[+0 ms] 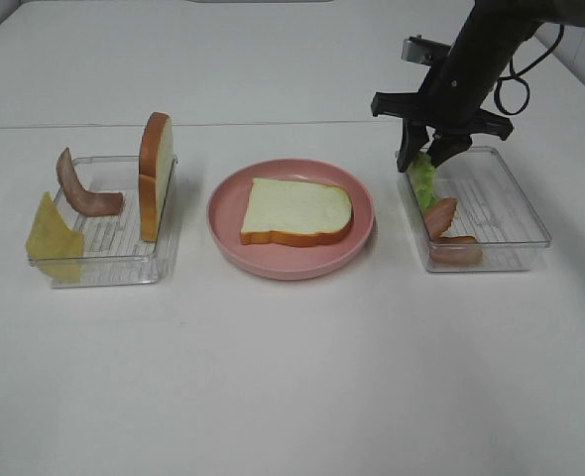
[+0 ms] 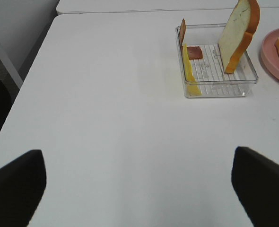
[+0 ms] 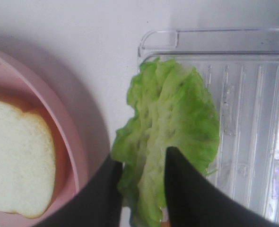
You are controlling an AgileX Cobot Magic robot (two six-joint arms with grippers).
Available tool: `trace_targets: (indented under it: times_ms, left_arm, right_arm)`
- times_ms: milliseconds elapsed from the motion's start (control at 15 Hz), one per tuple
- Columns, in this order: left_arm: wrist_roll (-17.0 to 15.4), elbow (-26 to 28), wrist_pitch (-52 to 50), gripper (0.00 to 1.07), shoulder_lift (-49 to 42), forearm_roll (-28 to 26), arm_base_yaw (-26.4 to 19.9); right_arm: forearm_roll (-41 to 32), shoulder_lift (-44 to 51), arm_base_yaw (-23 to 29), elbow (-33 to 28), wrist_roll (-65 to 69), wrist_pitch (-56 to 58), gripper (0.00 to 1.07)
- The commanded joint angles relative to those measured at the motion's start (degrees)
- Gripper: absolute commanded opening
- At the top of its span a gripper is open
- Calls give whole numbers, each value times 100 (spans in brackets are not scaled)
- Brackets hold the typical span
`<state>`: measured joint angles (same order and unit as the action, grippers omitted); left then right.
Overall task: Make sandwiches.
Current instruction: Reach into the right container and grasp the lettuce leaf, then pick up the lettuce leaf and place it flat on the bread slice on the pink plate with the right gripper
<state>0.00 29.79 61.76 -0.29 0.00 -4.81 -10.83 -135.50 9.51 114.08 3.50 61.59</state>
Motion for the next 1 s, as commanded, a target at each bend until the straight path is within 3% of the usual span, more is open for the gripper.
trace_targets:
  times_ms: [67, 333, 533, 667, 733, 1000]
  left_arm:
    - [0, -17, -11, 100, -97, -52, 17]
    - [0, -17, -11, 100, -97, -34, 17]
    - [0, -17, -11, 100, -97, -34, 17]
    - [0, -17, -11, 100, -97, -34, 17]
    - [0, -17, -11, 100, -97, -34, 17]
    - [0, -17, -11, 100, -97, -34, 17]
  right_arm:
    - [34, 23, -23, 34, -52, 206, 0]
    - [97, 596, -23, 34, 57, 395, 0]
    - [-424, 1094, -6, 34, 86, 258, 0]
    - [-2120, 1169, 63, 23, -659, 235, 0]
    - [-2584, 1117, 160, 23, -974, 160, 0]
    - [-3214, 567, 796, 23, -1266, -241, 0]
